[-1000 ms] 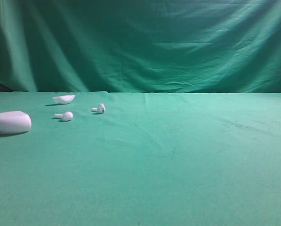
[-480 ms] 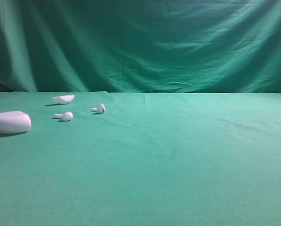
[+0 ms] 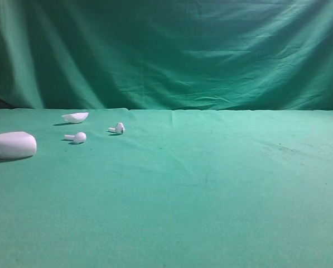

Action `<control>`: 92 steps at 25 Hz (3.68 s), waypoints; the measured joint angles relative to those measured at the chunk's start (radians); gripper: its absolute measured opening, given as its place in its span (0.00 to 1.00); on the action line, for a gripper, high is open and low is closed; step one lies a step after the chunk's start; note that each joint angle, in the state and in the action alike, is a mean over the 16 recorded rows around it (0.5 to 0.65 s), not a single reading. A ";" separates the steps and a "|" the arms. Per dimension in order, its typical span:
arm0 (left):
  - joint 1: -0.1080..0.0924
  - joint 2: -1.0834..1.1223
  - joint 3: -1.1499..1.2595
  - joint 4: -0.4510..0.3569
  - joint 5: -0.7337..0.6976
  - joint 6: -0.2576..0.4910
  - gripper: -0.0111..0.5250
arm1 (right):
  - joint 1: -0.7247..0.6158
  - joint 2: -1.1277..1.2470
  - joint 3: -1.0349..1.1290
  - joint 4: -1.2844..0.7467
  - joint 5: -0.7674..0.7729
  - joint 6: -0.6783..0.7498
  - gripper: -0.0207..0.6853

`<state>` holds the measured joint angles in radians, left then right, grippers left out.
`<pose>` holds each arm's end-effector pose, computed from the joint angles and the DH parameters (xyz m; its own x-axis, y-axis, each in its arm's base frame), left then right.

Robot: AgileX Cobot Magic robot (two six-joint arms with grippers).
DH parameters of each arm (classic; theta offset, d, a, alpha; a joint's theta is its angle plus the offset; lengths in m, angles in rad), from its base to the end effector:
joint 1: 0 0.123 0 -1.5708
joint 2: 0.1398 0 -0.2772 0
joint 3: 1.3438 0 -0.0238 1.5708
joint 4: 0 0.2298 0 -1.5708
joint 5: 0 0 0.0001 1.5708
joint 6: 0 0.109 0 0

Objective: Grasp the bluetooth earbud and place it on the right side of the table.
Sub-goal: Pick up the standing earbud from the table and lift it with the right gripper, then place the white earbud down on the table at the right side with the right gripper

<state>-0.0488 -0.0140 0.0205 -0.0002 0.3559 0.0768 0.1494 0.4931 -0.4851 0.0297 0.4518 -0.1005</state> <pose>0.0569 -0.0028 0.1703 -0.2669 0.0897 -0.9595 0.0695 0.9949 0.0736 0.1038 0.0171 0.2891 -0.3470 -0.1268 -0.9293 -0.1869 0.9803 -0.0640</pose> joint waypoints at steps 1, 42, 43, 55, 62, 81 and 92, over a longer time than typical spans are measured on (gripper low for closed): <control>0.000 0.000 0.000 0.000 0.000 0.000 0.02 | 0.000 0.040 -0.022 0.005 0.023 -0.006 0.03; 0.000 0.000 0.000 0.000 0.000 0.000 0.02 | 0.511 1.772 -1.554 0.050 0.667 -0.026 0.63; 0.000 0.000 0.000 0.000 0.000 0.000 0.02 | 0.514 1.799 -1.586 0.049 0.678 -0.021 0.63; 0.000 0.000 0.000 0.000 0.000 0.000 0.02 | 0.527 1.965 -1.751 0.035 0.698 0.026 0.56; 0.000 0.000 0.000 0.000 0.000 0.000 0.02 | 0.527 1.979 -1.760 0.014 0.689 0.030 0.35; 0.000 0.000 0.000 0.000 0.000 0.000 0.02 | 0.451 1.712 -1.826 -0.019 0.797 0.065 0.16; 0.000 0.000 0.000 0.000 0.000 0.000 0.02 | 0.238 1.356 -1.285 -0.038 0.739 0.101 0.16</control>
<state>-0.0488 -0.0140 0.0205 0.0000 0.3559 0.0768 0.3876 1.8492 -1.7704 -0.0088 1.1904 0.0010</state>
